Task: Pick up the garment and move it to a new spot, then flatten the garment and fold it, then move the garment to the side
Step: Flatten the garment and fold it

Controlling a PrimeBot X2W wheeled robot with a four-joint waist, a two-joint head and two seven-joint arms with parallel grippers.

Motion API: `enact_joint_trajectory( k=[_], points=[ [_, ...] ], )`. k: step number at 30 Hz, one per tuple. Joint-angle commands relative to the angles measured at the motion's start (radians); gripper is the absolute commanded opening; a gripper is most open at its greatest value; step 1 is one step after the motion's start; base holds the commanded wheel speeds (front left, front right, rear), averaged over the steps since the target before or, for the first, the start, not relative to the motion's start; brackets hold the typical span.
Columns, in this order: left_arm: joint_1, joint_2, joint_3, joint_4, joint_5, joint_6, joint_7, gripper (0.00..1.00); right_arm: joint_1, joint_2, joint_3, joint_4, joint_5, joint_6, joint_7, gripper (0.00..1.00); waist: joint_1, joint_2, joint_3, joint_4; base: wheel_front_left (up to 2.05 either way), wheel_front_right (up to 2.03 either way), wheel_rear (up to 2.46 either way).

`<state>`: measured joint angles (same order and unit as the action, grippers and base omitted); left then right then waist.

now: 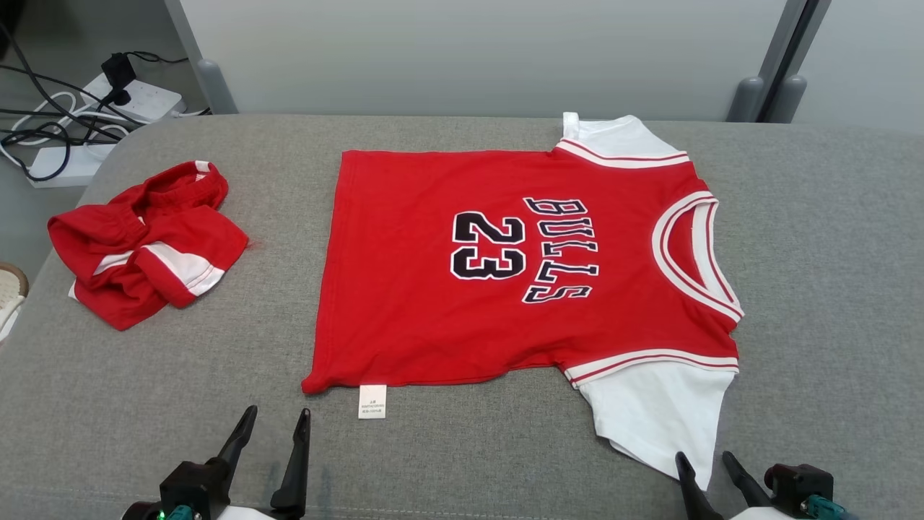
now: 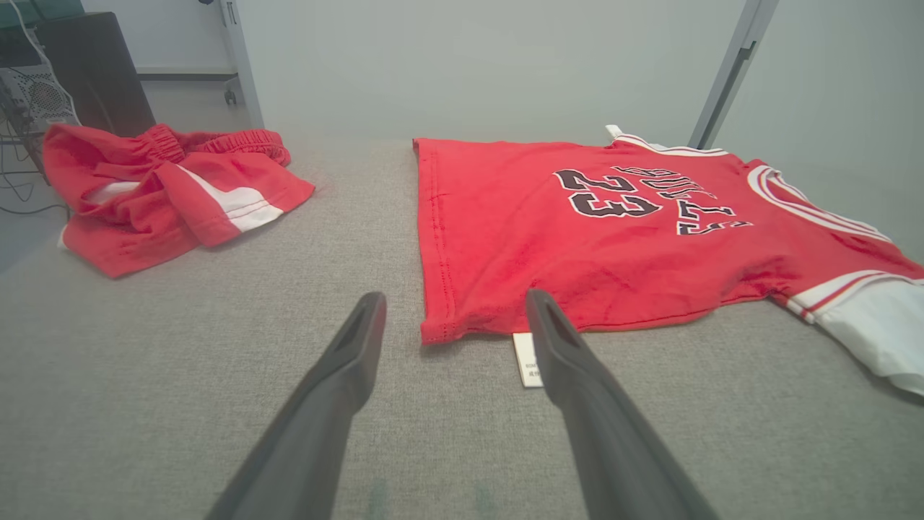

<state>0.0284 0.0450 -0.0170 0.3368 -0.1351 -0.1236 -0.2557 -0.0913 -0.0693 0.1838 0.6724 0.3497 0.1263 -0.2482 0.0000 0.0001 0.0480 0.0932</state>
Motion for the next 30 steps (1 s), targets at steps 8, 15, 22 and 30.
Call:
enact_joint_trajectory(
  k=[8, 15, 22, 30],
  points=[
    [-0.061, 0.005, 0.02, -0.021, -0.008, -0.007, -0.006, 1.0, -0.041, -0.007, 0.035, 0.041, 0.039, 0.004, -0.014, 0.97, 0.0, -0.0001, 0.018, 0.016, 0.0, 0.0, 0.0],
    [-0.069, 0.005, 0.012, -0.024, -0.011, -0.007, -0.006, 1.0, -0.05, -0.003, 0.053, 0.055, 0.077, 0.004, -0.014, 0.07, 0.0, -0.0001, 0.031, 0.011, 0.0, 0.0, 0.0],
    [-0.081, 0.005, 0.002, -0.022, -0.01, -0.007, -0.006, 1.0, -0.055, -0.011, 0.073, 0.07, 0.112, 0.004, -0.014, 0.0, 0.0, -0.0001, 0.04, 0.008, 0.0, 0.0, 0.0],
    [-0.133, 0.029, -0.017, 0.043, 0.008, -0.007, -0.006, 1.0, -0.048, -0.061, 0.066, 0.058, 0.117, 0.004, -0.014, 0.0, 0.0, -0.0001, 0.054, -0.012, 0.0, 0.0, 0.0]
  ],
)
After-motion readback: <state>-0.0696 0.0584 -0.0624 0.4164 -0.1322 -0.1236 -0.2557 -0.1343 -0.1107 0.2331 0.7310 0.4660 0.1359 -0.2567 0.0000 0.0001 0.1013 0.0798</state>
